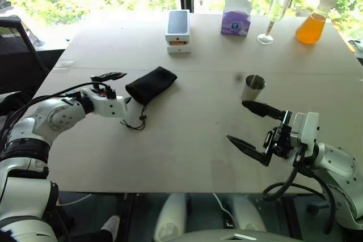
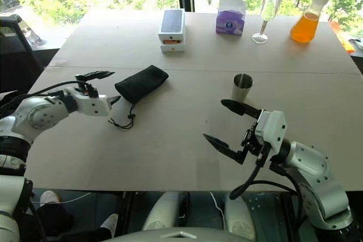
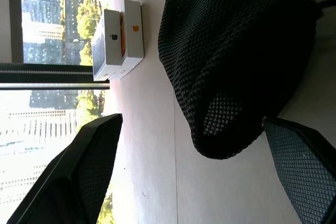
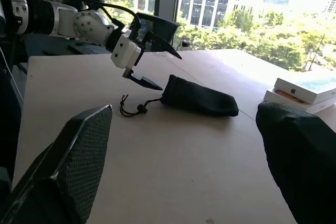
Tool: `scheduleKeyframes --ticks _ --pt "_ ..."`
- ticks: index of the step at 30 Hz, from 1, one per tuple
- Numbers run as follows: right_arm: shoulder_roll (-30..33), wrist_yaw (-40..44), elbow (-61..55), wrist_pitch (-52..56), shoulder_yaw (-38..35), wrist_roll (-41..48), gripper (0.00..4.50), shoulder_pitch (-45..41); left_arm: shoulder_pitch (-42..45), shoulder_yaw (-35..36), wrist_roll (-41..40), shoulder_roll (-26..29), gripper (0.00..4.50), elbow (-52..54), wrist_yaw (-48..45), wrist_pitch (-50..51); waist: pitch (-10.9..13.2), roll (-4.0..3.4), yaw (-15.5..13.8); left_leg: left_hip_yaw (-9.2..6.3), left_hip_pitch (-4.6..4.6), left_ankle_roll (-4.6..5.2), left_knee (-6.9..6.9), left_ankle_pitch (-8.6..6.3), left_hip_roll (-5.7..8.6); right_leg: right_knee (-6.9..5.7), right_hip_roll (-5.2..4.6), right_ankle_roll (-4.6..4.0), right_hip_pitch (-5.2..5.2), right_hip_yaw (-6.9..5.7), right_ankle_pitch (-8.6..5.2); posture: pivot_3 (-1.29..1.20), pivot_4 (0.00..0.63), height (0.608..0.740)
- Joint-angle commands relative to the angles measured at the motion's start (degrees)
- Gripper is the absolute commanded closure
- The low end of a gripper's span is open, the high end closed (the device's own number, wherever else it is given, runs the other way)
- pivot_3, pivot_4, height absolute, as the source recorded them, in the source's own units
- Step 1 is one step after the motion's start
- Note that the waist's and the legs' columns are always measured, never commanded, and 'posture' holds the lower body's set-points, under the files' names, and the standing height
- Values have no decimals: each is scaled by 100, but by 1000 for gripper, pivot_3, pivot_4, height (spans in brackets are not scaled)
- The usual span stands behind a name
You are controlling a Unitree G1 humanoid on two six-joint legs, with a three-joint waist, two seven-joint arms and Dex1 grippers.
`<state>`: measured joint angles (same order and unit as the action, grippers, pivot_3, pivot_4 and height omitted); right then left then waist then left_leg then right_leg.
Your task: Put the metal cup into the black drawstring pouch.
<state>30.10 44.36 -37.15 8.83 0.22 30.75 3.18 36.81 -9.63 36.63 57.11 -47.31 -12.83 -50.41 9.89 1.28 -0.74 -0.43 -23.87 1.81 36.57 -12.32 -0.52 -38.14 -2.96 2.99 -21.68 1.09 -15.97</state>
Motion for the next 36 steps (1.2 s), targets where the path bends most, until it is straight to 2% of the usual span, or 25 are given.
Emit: scheduleKeyframes --ticks 1,4,11,15,17,18,20,25,27,29,31,32,34,36 --pt "9 -64 -228 -7 -37 43 51 -52 160 -106 378 4 0 197 657 191 0 0 -5 0 0 0 1 0 0 -1 -1 0 0 0 0 0 150 740" --pt "4 -69 -204 -21 -26 16 51 -61 264 -246 583 -93 0 169 998 261 -1 1 -5 0 0 0 4 0 2 -2 -1 1 1 0 0 0 150 740" --pt "3 -108 -262 -77 -54 -52 51 111 477 -443 504 -221 0 -16 1110 150 -1 1 9 1 0 0 5 0 3 -15 0 0 -3 1 0 0 150 740" --pt "-10 -138 -264 -124 -62 -101 51 174 700 -572 482 -323 0 -225 977 70 -1 1 10 3 0 0 11 0 3 -20 0 0 -3 2 0 0 150 740" --pt "-23 -152 -249 -147 -68 -117 51 181 839 -641 308 -412 0 -432 600 15 -1 1 9 3 0 0 18 0 5 -25 0 1 -3 2 0 0 150 740" --pt "-27 -150 -238 -162 -67 -127 0 188 916 -695 185 -454 503 -532 288 -30 -1 1 7 3 0 0 21 0 6 -29 0 1 -2 2 0 0 150 740" --pt "-33 -144 -211 -191 -66 -145 0 203 1033 -771 -152 -531 1198 -671 -434 -149 -1 1 8 8 0 0 32 0 7 -38 1 1 -2 1 -1 0 150 740" --pt "-64 -168 -144 -215 -32 -230 0 226 1166 -709 -1333 -802 3565 -844 -2510 134 -1 1 12 22 0 0 47 0 6 -53 3 0 -2 1 -2 0 150 740" --pt "-81 -214 -142 -185 -27 -264 0 238 1064 -574 -2020 -922 4454 -568 -3688 1007 -1 1 19 20 0 0 51 0 6 -58 3 0 -2 2 -2 0 150 740" --pt "-104 -287 -147 -166 -47 -323 0 262 931 -426 -2703 -1012 4454 -24 -4745 2261 0 2 32 20 -1 0 57 0 3 -65 7 0 -3 2 -2 0 150 740" --pt "-88 -392 -173 -77 -70 -394 0 292 701 -319 -3309 -941 4454 1043 -5718 4419 0 2 48 13 -1 0 60 0 0 -67 9 -1 -2 2 -3 0 150 740" --pt "-72 -424 -183 -39 -71 -423 0 295 611 -280 -3458 -898 4454 1451 -5942 5102 0 2 76 7 -1 0 61 0 -1 -70 9 -1 -2 4 -3 0 150 740" --pt "-124 -742 -213 185 -114 -513 0 288 732 -214 -3820 -873 4454 2345 -6157 7413 1 2 101 0 -1 0 63 0 -1 -69 9 0 -1 6 -3 0 150 740" --pt "-152 -958 -224 289 -125 -635 0 258 1022 -39 -4008 -956 4454 2785 -5876 9249 1 2 121 -8 -2 0 68 0 -1 -72 11 1 0 5 -4 0 150 740"
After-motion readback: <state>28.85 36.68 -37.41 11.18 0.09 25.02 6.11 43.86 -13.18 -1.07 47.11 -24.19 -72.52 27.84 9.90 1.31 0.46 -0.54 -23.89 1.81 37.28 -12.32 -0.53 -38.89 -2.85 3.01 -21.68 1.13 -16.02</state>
